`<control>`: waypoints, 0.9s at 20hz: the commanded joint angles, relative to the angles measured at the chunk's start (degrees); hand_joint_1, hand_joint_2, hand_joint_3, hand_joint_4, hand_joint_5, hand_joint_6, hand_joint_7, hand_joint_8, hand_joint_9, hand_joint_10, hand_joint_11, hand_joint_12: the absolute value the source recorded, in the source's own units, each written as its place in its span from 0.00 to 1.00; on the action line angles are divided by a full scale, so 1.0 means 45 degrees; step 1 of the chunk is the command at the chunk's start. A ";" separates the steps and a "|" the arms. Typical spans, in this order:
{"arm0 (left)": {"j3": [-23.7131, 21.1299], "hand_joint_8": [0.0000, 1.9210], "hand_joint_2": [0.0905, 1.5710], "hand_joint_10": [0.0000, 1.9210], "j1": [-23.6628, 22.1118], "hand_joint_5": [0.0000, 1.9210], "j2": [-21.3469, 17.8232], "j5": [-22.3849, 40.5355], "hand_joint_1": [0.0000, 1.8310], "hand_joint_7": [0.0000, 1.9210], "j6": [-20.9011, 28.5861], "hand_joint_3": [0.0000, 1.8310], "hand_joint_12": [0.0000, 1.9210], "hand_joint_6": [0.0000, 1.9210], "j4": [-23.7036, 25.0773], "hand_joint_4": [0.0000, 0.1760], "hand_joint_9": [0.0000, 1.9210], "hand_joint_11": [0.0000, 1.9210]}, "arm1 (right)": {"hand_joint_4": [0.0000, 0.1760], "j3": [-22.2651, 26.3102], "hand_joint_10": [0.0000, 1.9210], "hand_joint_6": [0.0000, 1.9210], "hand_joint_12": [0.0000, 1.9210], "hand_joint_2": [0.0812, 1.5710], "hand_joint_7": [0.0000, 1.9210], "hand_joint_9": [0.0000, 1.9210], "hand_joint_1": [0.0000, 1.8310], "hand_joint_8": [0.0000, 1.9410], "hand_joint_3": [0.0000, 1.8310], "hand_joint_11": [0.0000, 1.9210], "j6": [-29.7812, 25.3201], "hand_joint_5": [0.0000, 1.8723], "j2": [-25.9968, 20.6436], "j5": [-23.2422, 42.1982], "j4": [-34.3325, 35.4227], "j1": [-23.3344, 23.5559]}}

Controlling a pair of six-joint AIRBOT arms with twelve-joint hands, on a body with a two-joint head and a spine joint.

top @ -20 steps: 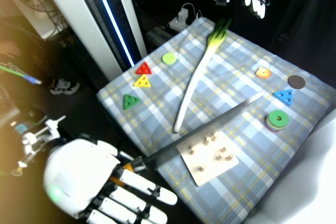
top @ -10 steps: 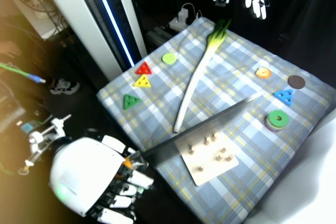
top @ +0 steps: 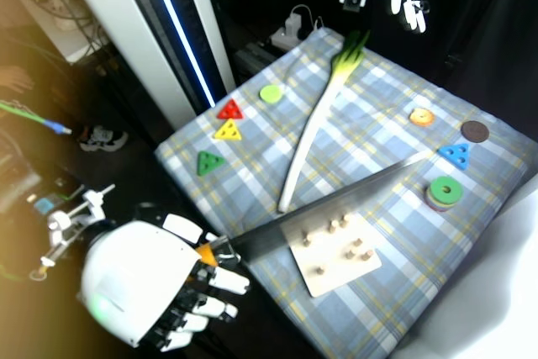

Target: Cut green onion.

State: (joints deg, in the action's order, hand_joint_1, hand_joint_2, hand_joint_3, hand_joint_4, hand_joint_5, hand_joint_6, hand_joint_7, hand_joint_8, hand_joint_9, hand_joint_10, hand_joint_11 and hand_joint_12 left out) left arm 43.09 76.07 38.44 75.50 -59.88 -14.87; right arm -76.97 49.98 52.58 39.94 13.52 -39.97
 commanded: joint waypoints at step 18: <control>0.0243 0.00 0.79 0.00 -0.0209 0.25 -0.0009 0.1379 0.11 0.18 0.0217 0.00 0.24 0.00 0.0354 0.42 0.16 0.00 | 1.00 0.1349 1.00 1.00 1.00 0.89 0.69 0.76 0.31 1.00 0.00 0.80 0.0061 0.57 -0.1020 0.5080 -0.0868 0.1462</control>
State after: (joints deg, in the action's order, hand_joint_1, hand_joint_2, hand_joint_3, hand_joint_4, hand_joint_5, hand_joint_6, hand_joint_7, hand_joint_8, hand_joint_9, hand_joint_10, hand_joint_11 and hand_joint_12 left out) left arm 43.81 75.70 38.41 74.91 -59.68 -13.39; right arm -70.59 50.98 48.38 53.69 8.34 -34.11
